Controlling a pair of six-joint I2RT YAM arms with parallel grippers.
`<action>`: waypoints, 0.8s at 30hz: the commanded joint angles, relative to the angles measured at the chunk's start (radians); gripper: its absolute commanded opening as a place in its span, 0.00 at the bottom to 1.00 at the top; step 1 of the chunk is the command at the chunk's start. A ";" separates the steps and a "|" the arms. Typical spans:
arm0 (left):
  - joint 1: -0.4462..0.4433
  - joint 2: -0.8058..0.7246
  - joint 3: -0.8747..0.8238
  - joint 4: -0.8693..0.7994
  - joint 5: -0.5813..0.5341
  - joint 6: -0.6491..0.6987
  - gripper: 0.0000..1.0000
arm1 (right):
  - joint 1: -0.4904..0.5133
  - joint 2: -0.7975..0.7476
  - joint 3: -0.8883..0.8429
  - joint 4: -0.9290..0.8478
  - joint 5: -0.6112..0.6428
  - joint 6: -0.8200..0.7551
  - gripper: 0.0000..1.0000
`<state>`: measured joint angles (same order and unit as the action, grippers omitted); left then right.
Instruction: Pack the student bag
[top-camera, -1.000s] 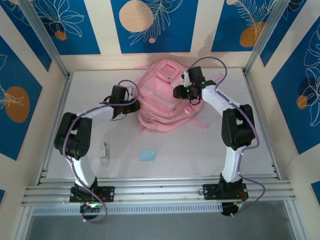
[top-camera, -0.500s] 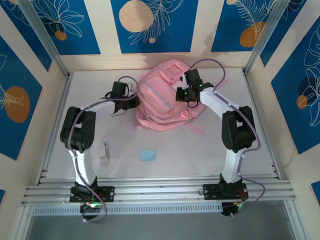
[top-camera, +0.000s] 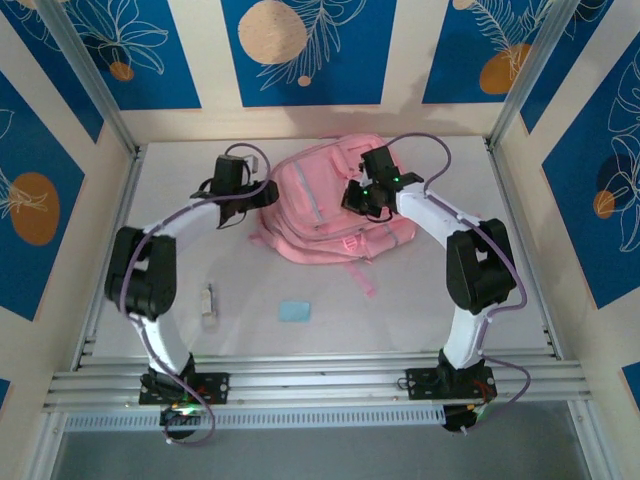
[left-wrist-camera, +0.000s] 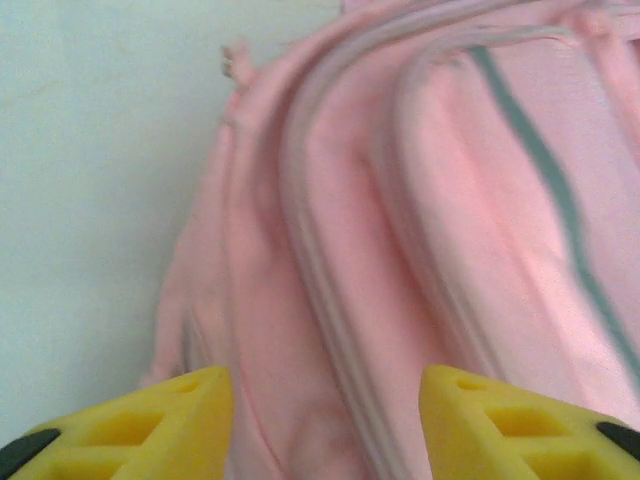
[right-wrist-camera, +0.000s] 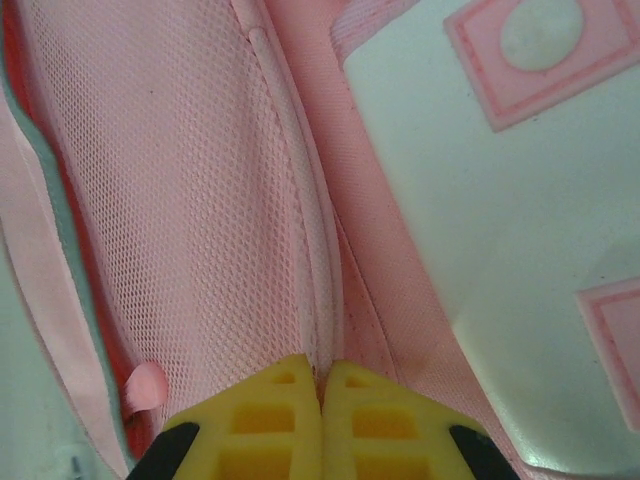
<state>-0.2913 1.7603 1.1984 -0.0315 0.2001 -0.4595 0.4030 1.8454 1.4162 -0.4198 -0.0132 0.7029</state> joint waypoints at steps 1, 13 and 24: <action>-0.032 -0.124 -0.104 0.030 -0.013 -0.047 0.54 | 0.044 -0.020 -0.033 0.047 -0.134 0.093 0.00; -0.358 -0.269 -0.415 0.304 -0.360 -0.254 0.45 | 0.053 -0.032 -0.107 0.188 -0.192 0.231 0.00; -0.442 -0.120 -0.365 0.354 -0.528 -0.321 0.41 | 0.063 -0.061 -0.164 0.258 -0.200 0.273 0.00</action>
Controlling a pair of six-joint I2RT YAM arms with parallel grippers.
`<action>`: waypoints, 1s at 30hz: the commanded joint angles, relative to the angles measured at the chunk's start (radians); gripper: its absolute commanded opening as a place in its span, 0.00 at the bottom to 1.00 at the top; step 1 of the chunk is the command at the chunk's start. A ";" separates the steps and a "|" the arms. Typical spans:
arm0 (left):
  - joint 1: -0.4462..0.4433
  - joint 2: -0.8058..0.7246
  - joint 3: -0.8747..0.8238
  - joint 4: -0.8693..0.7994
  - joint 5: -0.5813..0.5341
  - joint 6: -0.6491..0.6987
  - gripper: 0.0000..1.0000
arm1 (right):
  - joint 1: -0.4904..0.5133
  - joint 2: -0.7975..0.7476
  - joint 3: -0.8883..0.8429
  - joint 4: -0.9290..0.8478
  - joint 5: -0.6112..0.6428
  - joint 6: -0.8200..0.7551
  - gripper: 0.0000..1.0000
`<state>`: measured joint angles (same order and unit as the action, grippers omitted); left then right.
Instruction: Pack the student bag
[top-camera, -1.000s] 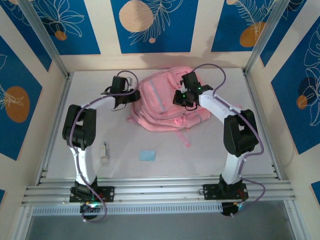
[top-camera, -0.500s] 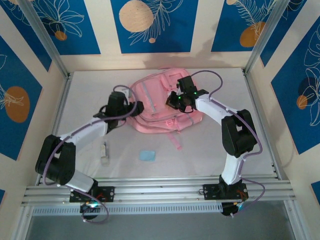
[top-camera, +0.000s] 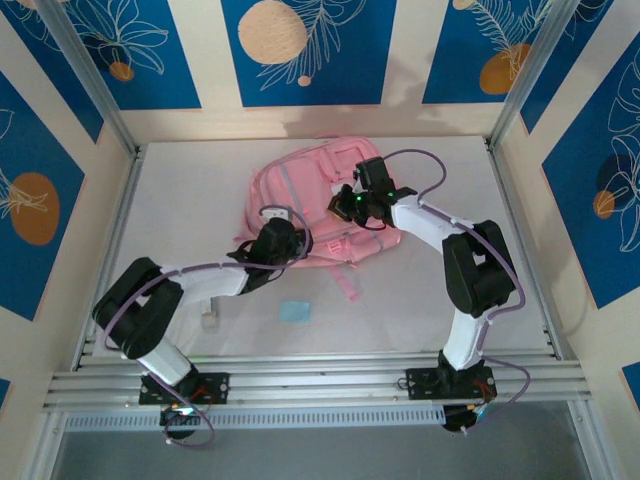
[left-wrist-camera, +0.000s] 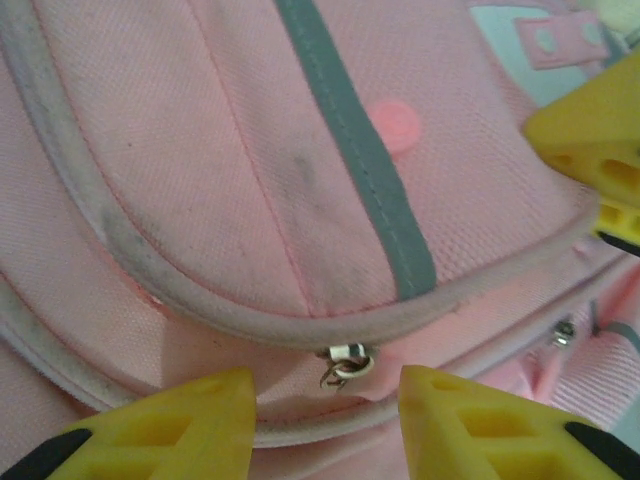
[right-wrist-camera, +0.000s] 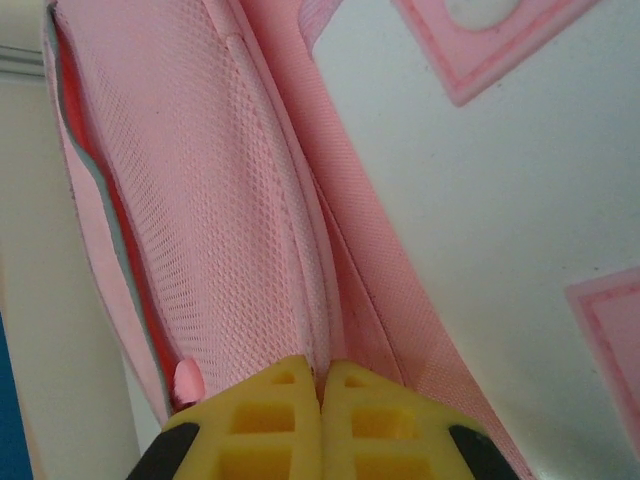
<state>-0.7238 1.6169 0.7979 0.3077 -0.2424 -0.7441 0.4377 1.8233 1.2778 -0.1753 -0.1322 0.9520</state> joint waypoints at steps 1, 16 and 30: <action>-0.010 0.030 0.040 -0.002 -0.100 -0.042 0.41 | 0.029 -0.040 -0.030 0.018 -0.080 0.025 0.00; -0.013 0.172 0.100 0.070 -0.080 -0.068 0.17 | 0.021 -0.056 -0.071 0.082 -0.097 0.055 0.00; 0.130 0.007 0.116 -0.254 0.233 0.250 0.00 | -0.069 -0.059 -0.087 -0.003 -0.082 -0.115 0.00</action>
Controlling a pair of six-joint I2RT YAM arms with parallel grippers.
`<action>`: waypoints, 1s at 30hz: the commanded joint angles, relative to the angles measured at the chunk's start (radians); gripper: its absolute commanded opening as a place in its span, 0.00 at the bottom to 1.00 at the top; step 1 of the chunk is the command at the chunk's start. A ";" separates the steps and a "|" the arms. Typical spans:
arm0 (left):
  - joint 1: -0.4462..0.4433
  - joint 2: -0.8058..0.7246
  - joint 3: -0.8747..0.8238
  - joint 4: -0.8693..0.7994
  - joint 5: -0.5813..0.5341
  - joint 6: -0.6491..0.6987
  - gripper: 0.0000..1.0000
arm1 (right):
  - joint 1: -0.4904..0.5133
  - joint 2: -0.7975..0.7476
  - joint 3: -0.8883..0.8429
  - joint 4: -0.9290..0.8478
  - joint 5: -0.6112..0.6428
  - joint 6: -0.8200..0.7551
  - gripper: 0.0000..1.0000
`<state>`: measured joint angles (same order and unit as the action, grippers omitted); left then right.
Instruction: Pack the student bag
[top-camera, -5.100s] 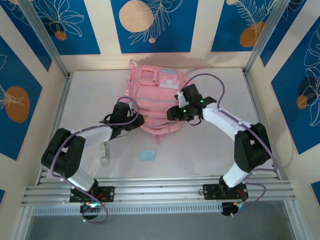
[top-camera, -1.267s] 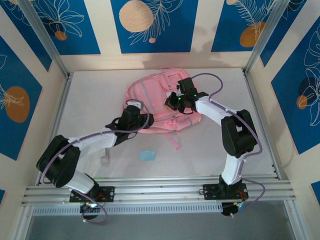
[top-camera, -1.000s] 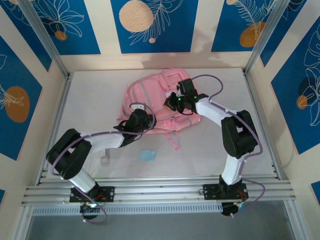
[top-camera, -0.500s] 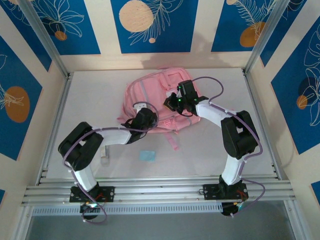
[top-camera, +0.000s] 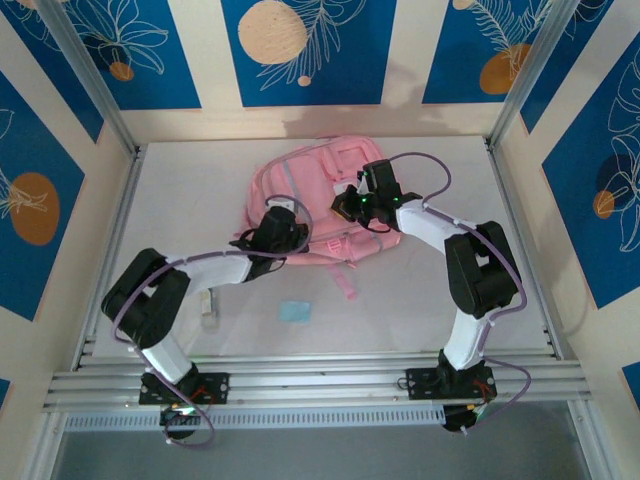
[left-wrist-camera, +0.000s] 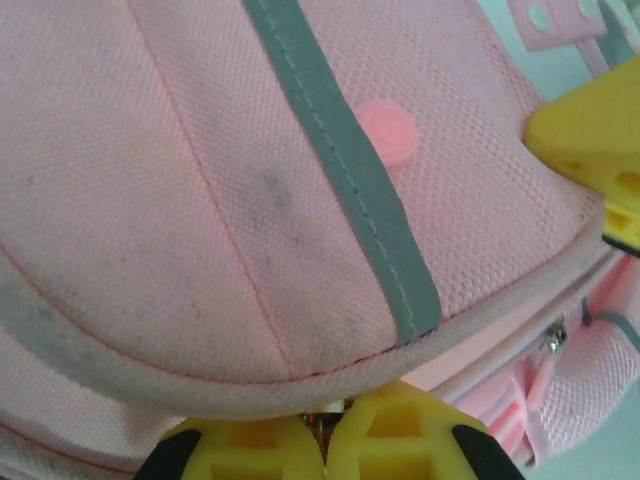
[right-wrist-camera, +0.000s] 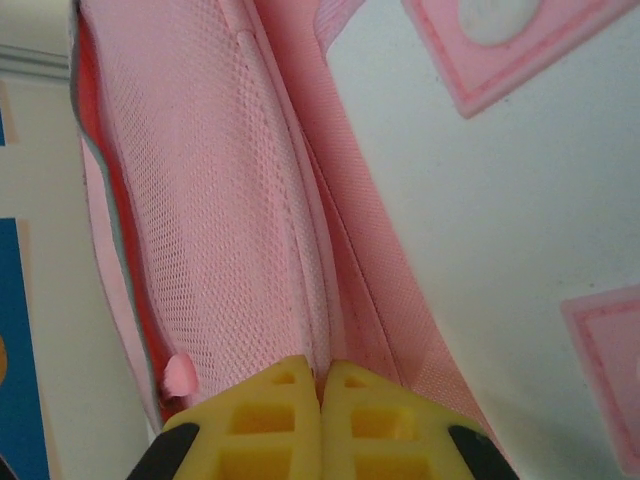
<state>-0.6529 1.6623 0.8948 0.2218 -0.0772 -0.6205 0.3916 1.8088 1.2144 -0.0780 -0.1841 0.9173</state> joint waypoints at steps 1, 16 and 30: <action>0.073 -0.045 0.023 -0.197 0.082 0.157 0.00 | -0.027 -0.045 -0.020 -0.111 -0.026 -0.095 0.00; 0.195 -0.046 0.155 -0.603 -0.057 0.526 0.00 | -0.084 -0.046 0.062 -0.245 0.088 -0.266 0.00; 0.056 -0.022 0.240 -0.673 0.313 0.455 0.00 | -0.166 0.111 0.290 -0.262 0.102 -0.353 0.00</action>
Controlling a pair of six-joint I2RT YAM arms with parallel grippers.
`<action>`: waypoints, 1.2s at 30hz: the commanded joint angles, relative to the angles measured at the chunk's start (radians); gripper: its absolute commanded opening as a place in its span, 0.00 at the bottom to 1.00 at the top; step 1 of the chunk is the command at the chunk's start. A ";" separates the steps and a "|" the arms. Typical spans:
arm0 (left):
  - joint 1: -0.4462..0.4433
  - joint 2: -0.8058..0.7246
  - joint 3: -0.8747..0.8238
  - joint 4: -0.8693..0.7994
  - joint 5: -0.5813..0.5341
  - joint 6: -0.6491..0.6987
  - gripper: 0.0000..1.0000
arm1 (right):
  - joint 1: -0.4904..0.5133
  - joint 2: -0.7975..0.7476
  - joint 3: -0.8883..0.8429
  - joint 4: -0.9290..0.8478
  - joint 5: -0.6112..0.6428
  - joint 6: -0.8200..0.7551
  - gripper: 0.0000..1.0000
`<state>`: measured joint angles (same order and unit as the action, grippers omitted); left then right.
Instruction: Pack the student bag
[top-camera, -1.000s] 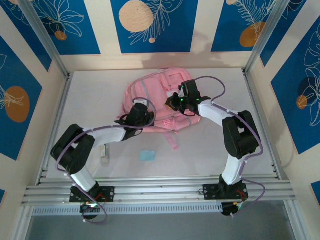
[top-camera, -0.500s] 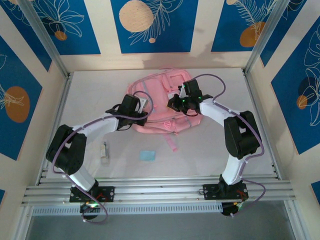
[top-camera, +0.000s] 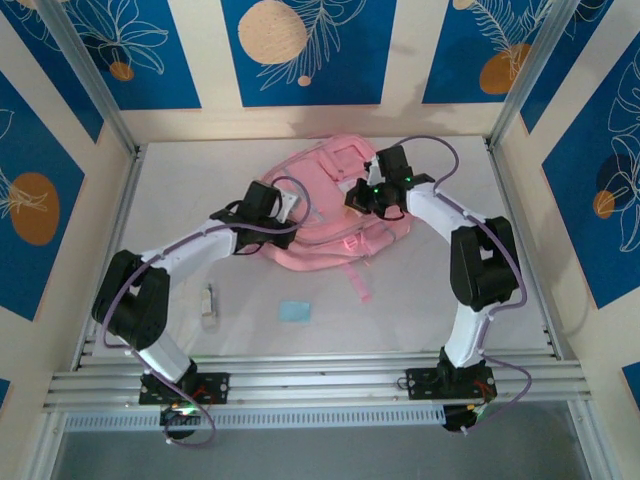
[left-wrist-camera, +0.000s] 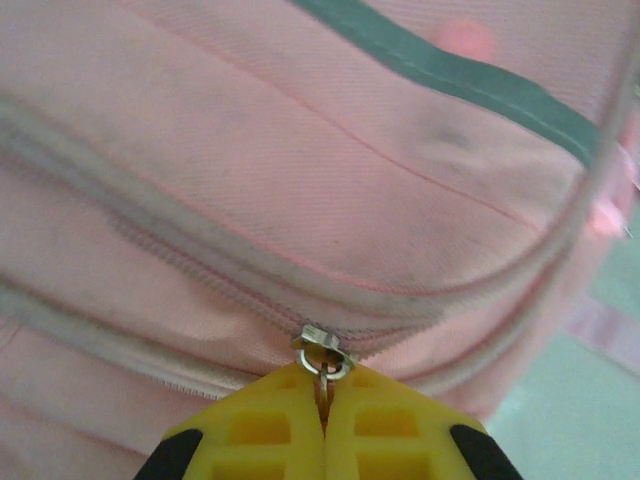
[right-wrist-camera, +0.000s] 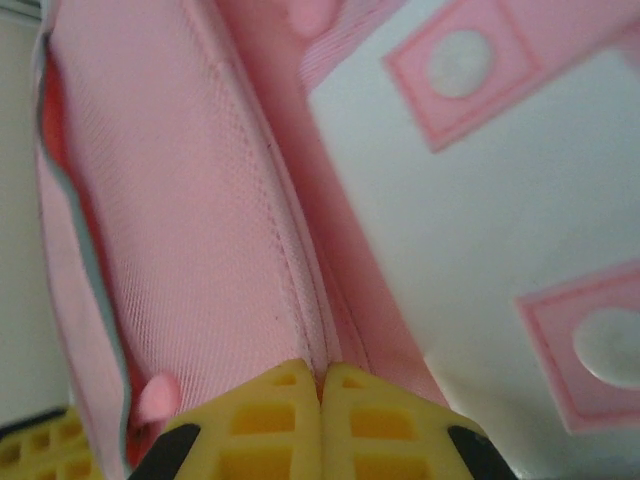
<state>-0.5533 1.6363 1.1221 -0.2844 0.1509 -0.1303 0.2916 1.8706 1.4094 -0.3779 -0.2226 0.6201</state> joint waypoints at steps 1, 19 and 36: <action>-0.060 0.011 0.015 -0.155 0.116 -0.051 0.00 | -0.066 0.065 0.118 0.037 0.138 -0.059 0.00; -0.137 0.188 0.218 -0.048 0.190 -0.161 0.00 | -0.042 -0.300 -0.318 0.147 0.022 0.234 0.47; -0.093 0.146 0.121 -0.083 0.183 -0.155 0.00 | 0.052 -0.208 -0.382 0.298 -0.061 0.309 0.00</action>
<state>-0.6800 1.8095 1.2831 -0.3248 0.3084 -0.3054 0.3569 1.6695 1.0161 -0.0574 -0.3031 0.9707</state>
